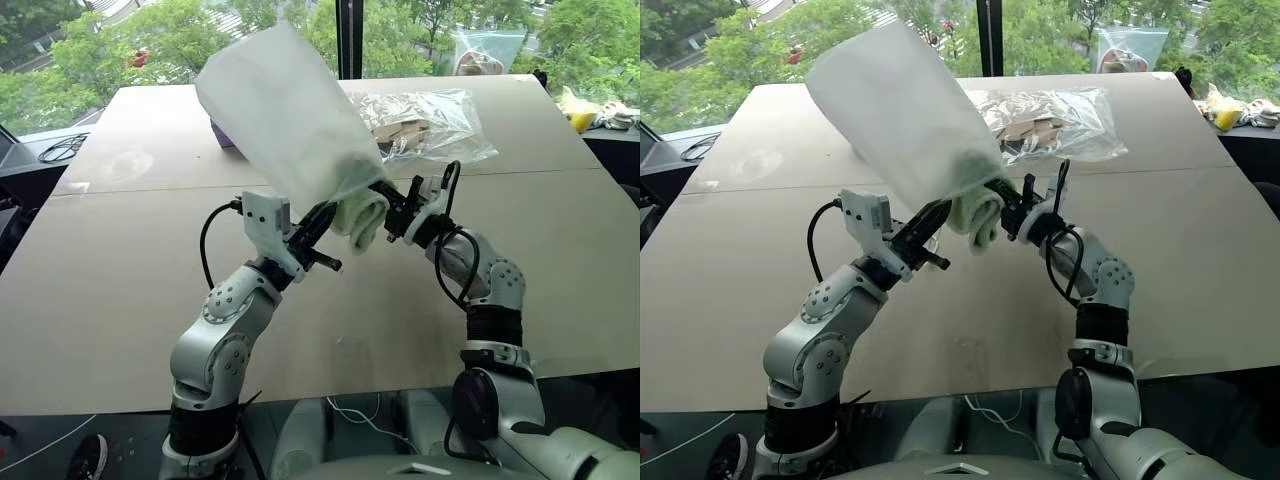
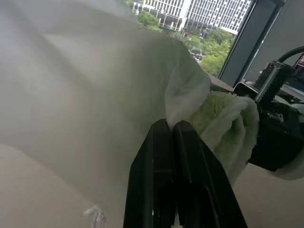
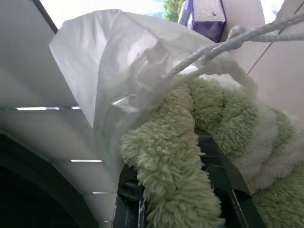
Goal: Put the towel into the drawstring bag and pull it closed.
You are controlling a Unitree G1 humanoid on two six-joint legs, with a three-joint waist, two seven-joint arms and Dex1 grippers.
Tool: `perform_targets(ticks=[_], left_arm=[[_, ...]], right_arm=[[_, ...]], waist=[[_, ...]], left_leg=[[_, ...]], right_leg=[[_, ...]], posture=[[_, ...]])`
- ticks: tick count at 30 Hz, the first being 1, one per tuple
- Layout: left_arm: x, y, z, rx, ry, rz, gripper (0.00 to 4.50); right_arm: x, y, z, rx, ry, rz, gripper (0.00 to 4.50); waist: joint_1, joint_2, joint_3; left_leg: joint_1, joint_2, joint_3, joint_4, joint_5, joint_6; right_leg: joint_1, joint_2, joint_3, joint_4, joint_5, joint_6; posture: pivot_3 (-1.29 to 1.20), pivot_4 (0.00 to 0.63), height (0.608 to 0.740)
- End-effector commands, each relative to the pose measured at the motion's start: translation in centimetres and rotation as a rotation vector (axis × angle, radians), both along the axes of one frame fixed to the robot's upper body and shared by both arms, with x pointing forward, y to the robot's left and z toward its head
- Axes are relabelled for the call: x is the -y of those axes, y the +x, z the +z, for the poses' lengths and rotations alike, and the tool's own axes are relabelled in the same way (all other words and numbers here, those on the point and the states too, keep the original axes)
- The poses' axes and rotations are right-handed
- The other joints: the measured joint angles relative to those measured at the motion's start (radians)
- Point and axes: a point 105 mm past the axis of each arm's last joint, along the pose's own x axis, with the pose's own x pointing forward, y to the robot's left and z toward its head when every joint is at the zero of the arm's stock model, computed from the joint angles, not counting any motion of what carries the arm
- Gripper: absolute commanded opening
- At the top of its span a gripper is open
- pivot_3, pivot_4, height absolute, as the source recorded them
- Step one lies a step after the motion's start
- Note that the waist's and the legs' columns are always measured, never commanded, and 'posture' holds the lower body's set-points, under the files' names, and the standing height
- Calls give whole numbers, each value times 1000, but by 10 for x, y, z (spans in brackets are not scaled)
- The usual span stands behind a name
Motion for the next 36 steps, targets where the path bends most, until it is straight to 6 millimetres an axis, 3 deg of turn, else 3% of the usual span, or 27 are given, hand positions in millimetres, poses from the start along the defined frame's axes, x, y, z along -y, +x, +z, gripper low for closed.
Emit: perform_targets(ticks=[1, 5, 10, 14, 20, 24, 29, 36], left_arm=[[16, -11, 8, 36, 3, -113, 0], [24, -15, 4, 10, -7, -170, 0], [21, -4, 4, 14, -7, -151, 0], [19, 5, 7, 16, -40, -134, 0], [10, 11, -1, -36, -120, -109, 0], [-4, 19, -8, -71, -157, -66, 0], [-17, 22, -10, -101, -230, -39, 0], [-25, 18, -18, -131, -246, -31, 0]], right_arm=[[-55, -11, 51, -10, 259, 148, 19], [-62, -7, 51, -119, 349, 165, 19], [-64, -1, 58, -195, 429, 152, 19], [-73, -4, 54, -180, 301, 164, 19], [-82, -7, 21, -94, -54, 123, 19], [-76, -8, 8, -5, -236, 99, 1778], [-63, -3, 5, 87, -359, 68, 4300], [-47, -2, -6, 192, -527, 68, 4414]], waist=[[0, 0, 0], [-1, 1, 2], [0, 2, 2], [-2, 2, 2], [-5, 2, 3], [-2, 2, 3], [1, 2, 3], [1, 2, 3]], left_leg=[[0, 0, 0, 0, 0, 0], [0, 0, 0, 0, 0, 0], [-1, 0, 0, 0, 0, 0], [-1, 0, 0, 0, 0, 0], [-2, 1, 1, -2, 0, 0], [-3, 1, 1, -2, 0, 0], [-3, 1, 1, -1, 0, 0], [-4, 1, 1, -1, 0, 0]], right_leg=[[0, 0, 0, 0, 0, 0], [0, 0, 0, 0, 0, 0], [0, 0, 0, -1, 0, 0], [-1, 0, 0, -1, 0, 0], [-3, 1, 1, -1, 0, 0], [-3, 1, 1, -2, 0, 0], [-3, 1, 1, -2, 0, 0], [-3, 1, 1, -4, 0, 0]], posture=[[0, 150, 740], [0, 150, 740], [0, 150, 740], [0, 150, 740], [0, 150, 740], [0, 150, 740], [0, 150, 740], [0, 150, 740]])
